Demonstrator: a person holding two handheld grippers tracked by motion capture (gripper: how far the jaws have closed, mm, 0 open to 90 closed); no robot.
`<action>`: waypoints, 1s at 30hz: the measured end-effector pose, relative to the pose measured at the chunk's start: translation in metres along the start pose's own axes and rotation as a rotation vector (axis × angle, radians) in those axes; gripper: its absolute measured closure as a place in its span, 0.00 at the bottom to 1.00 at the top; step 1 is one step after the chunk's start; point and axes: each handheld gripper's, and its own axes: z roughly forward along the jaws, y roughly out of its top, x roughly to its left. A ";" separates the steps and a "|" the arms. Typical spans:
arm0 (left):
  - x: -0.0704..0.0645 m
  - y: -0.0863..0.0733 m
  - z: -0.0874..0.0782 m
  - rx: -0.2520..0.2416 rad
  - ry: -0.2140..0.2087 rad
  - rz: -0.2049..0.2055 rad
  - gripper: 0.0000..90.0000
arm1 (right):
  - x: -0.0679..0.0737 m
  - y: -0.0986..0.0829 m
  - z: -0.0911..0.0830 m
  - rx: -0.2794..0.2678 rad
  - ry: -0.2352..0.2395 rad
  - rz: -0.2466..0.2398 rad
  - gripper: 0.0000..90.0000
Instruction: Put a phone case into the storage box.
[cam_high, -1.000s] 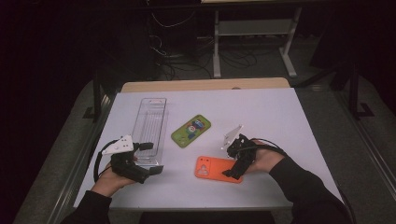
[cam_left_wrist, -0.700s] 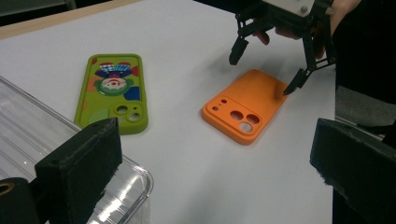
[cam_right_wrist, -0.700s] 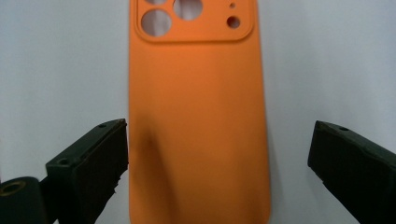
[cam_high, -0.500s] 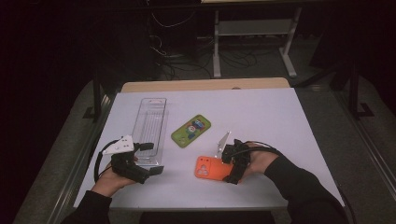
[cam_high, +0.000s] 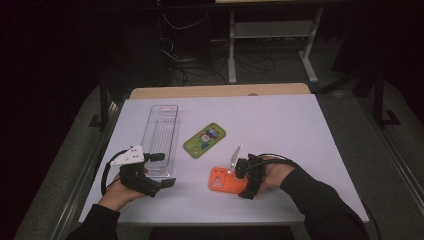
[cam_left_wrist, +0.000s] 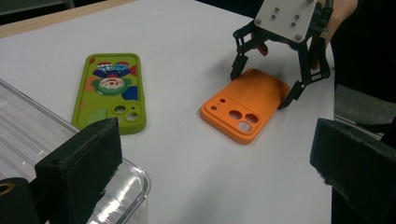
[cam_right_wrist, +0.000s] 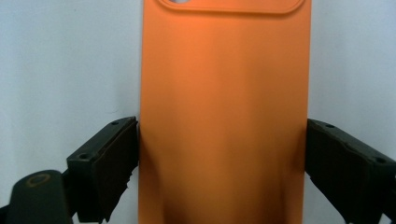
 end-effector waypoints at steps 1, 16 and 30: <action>0.000 0.000 0.000 0.000 -0.001 0.003 0.02 | 0.000 0.000 0.000 -0.001 0.002 -0.001 0.13; -0.001 -0.001 0.002 0.008 -0.007 -0.006 0.02 | -0.002 0.000 -0.001 0.007 0.013 0.013 0.17; -0.007 0.023 0.016 0.075 -0.086 0.077 0.02 | -0.015 -0.004 -0.023 -0.013 0.015 0.020 0.17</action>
